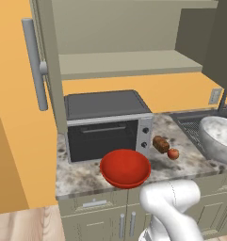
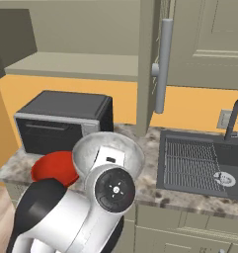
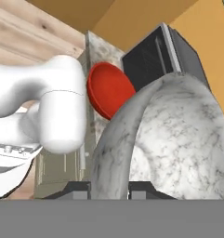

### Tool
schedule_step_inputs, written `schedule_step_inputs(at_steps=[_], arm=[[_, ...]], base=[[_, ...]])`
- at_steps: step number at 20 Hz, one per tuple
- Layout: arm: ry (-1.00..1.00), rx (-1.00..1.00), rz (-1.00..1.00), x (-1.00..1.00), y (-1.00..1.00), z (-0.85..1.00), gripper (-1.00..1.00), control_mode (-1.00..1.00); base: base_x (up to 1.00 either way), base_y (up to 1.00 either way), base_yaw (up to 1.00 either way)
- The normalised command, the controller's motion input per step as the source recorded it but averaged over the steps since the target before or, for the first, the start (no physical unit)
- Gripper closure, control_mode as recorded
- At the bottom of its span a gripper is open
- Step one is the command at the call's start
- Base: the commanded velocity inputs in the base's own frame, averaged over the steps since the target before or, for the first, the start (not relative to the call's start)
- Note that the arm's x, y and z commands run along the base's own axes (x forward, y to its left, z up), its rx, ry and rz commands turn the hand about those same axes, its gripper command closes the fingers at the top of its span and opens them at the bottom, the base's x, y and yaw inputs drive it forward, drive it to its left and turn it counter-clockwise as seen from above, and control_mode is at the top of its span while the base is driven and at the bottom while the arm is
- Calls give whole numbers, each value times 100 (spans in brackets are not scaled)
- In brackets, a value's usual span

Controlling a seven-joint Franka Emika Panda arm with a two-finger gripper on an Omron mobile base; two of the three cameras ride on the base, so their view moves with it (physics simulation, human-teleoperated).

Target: Pick both bowls and place them on the counter. Then place the bread in one bowl and place the apple in the other bowl.

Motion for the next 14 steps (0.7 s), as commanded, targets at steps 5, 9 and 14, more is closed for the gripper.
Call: schedule_step_inputs(at_steps=[5, 9, 14], arm=[[0, 2, 7, 27, -33, -39, 100, -100], [-1, 6, 17, 38, -38, -43, 100, -100], [0, 7, 13, 48, -16, -37, 100, -100]], base=[[0, 0, 0], [0, 0, 0], [0, 0, 0]])
